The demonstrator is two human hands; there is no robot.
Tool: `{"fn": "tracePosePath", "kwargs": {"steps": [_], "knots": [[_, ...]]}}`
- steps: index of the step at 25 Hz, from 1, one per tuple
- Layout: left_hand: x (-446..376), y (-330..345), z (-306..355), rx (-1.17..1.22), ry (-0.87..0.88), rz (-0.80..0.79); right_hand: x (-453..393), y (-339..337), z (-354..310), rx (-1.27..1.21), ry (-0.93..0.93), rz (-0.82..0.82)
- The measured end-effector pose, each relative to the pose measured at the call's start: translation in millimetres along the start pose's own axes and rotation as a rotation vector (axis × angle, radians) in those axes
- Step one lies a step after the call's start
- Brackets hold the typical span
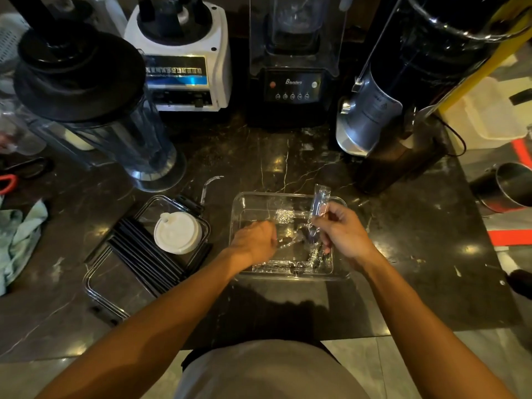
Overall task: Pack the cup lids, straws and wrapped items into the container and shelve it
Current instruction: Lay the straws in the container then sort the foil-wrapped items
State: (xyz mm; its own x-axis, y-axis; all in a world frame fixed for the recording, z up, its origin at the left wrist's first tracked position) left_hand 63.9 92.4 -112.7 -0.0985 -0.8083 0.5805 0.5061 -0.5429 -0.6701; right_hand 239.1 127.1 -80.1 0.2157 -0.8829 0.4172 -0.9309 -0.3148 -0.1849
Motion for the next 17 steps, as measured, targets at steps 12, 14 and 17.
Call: {"fn": "tracePosePath", "kwargs": {"steps": [12,14,17], "knots": [[1.2,3.3,-6.2,1.044,-0.145,-0.188,9.0,-4.3,-26.0,0.217,-0.143,-0.02],[2.7,4.7,-1.9,1.108,-0.135,-0.212,13.0,3.5,-34.1,0.359,-0.19,-0.041],[3.9,4.7,2.3,1.13,-0.11,-0.228,18.1,16.3,-36.1,0.331,-0.2,-0.092]]}}
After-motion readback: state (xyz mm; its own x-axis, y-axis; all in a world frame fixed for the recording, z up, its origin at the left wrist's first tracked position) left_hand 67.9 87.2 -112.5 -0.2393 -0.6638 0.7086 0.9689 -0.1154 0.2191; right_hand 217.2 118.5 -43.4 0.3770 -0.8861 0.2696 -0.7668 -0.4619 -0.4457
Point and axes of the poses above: each hand's wrist, its own x-axis away from the middle knuckle, its own y-axis out of the palm, z = x × y, the point moved 10 cm from there along -x, towards the middle knuckle, and after that the axes turned 5 degrees about -y, right-handed, at the moved point
